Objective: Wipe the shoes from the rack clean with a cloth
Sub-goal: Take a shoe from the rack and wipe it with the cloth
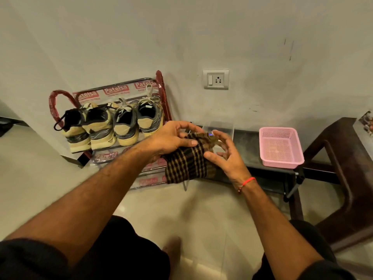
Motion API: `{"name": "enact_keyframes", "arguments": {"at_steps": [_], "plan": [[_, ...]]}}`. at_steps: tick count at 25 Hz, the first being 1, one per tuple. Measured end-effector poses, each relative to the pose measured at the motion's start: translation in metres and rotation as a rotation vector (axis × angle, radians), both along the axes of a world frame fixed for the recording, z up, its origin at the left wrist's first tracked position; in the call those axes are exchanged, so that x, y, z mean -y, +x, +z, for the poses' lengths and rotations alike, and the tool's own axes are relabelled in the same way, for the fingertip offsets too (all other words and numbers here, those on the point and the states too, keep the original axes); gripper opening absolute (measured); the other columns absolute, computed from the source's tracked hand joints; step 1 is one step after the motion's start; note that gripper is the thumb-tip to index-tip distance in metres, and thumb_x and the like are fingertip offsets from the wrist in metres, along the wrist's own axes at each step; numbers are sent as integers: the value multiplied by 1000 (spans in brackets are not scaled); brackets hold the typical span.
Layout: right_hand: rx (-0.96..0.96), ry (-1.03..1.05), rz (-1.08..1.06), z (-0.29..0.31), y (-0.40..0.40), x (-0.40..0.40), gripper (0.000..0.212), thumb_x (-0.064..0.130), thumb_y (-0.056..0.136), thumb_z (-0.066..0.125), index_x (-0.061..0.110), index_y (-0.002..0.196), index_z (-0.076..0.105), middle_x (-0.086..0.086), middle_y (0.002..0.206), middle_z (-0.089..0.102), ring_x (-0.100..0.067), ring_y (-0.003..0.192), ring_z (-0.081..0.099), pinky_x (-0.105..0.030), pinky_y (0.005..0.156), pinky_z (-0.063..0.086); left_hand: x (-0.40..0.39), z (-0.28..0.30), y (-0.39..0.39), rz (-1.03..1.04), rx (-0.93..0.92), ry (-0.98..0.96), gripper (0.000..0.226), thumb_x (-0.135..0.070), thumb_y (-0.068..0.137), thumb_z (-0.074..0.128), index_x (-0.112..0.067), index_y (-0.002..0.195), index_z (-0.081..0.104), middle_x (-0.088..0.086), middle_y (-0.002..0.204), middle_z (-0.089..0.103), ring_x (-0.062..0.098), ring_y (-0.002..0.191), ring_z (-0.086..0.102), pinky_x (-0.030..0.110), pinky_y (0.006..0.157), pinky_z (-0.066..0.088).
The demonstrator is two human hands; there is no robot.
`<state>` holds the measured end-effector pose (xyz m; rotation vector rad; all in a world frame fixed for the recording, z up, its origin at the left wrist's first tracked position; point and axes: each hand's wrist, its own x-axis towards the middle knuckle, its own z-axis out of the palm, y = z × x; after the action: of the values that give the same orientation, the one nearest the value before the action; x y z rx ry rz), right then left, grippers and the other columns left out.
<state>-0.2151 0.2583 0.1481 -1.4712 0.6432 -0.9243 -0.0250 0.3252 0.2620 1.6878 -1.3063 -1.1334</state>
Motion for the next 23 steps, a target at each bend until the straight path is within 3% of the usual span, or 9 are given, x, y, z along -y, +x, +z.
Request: {"name": "enact_keyframes", "arguments": {"at_steps": [3,7,9,12,14,16,18,21,23], "plan": [[113,143,126,13,11,-15,37,23,79,79,23,114,68,-2,113,72,-18,110,66,-46,105,50,-11,4,3,-54,111,-36,28,0,88,73,-13,112,74,4,88,79,18,93,76,38,97,56],[102,461,343,12,12,-34,33,17,85,74,12,117,69,-15,118,71,-29,111,66,-41,99,53,-23,-6,4,-128,73,-21,27,2,88,72,-9,113,74,6,100,79,19,101,75,36,97,57],[91,603,331,10,9,-39,29,17,87,72,8,114,72,-18,117,71,-29,107,69,-40,93,56,-22,-5,7,-150,201,-67,29,-3,88,74,-13,115,73,-1,102,78,12,99,73,34,98,56],[273,802,251,10,10,-42,40,19,93,66,3,129,63,-22,127,65,-33,114,66,-47,98,54,-24,-17,13,188,364,-167,36,-31,93,72,-25,128,64,-11,119,66,9,106,65,38,100,55],[416,860,235,11,12,-39,51,23,94,63,2,140,52,-23,137,58,-36,126,58,-54,107,45,-37,-37,18,433,-40,-20,57,-57,90,67,-24,135,57,4,134,64,22,116,63,46,101,54],[496,850,248,13,14,-39,52,24,96,58,3,143,49,-22,142,55,-35,131,53,-57,109,41,-55,-60,15,329,-513,225,75,-70,84,66,-17,135,57,17,137,63,32,123,62,53,107,49],[550,831,282,10,14,-40,53,23,97,56,5,145,46,-19,147,50,-34,136,48,-56,114,35,-59,-68,9,300,-781,169,62,-51,88,73,-10,134,60,23,138,62,31,124,61,51,107,49],[668,831,376,7,17,-40,61,31,94,64,7,147,45,-19,153,43,-34,142,40,-54,119,27,-47,-55,10,421,-846,-125,34,-3,93,67,-4,127,61,16,121,69,26,111,67,38,97,58],[651,834,362,5,23,-37,78,37,83,79,3,145,46,-21,150,46,-35,139,44,-53,115,35,-43,-46,12,356,-734,-216,36,6,93,63,-4,127,60,11,110,71,21,103,70,33,90,60]]}}
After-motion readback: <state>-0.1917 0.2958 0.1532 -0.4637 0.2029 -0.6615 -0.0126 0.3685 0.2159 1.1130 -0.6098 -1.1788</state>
